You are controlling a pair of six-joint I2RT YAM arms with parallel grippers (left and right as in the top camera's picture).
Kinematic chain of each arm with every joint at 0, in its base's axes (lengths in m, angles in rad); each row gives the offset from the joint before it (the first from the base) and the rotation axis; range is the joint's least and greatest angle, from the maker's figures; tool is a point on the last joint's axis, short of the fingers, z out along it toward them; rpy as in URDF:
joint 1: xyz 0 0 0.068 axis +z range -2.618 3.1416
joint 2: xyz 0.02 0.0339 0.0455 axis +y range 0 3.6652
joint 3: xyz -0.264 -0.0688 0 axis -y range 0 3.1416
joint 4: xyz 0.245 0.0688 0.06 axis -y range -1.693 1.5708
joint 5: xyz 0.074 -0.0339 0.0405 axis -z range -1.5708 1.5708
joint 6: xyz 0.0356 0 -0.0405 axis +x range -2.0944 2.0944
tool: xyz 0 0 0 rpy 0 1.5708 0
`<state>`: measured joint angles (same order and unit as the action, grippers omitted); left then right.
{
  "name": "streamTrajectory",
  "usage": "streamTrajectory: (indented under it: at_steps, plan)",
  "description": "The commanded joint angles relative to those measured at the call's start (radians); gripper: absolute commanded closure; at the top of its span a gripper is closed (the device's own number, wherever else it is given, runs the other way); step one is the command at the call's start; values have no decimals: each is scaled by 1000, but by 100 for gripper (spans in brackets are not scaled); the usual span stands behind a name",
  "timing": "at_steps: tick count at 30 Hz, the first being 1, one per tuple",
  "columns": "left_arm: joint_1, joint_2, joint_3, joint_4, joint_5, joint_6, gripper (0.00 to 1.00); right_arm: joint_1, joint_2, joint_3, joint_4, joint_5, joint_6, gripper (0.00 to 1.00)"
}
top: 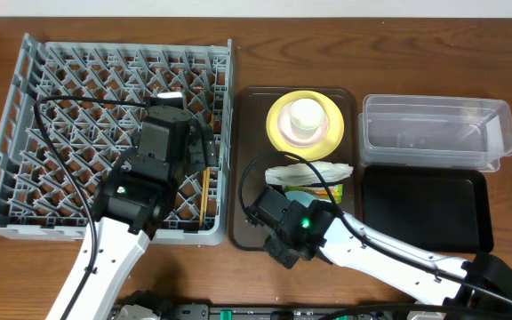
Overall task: Sort waste into correct bins and load items into the dishwasher
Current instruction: 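Reach the right gripper to the light-blue rice bowl and grasp its rim, then lift the rice bowl with the right gripper over the black tray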
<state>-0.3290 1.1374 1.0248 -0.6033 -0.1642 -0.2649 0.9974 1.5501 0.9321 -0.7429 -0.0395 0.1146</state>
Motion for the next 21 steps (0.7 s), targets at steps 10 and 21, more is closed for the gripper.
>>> streamTrajectory:
  at_steps: [10, 21]
  plan:
    - [5, 2, 17, -3, -9, -1, 8, 5, 68, 0, -1, 32, -34, 99]
    - [5, 2, 17, -3, -9, -2, 8, 3, 12, 116, -63, 46, -5, 99]
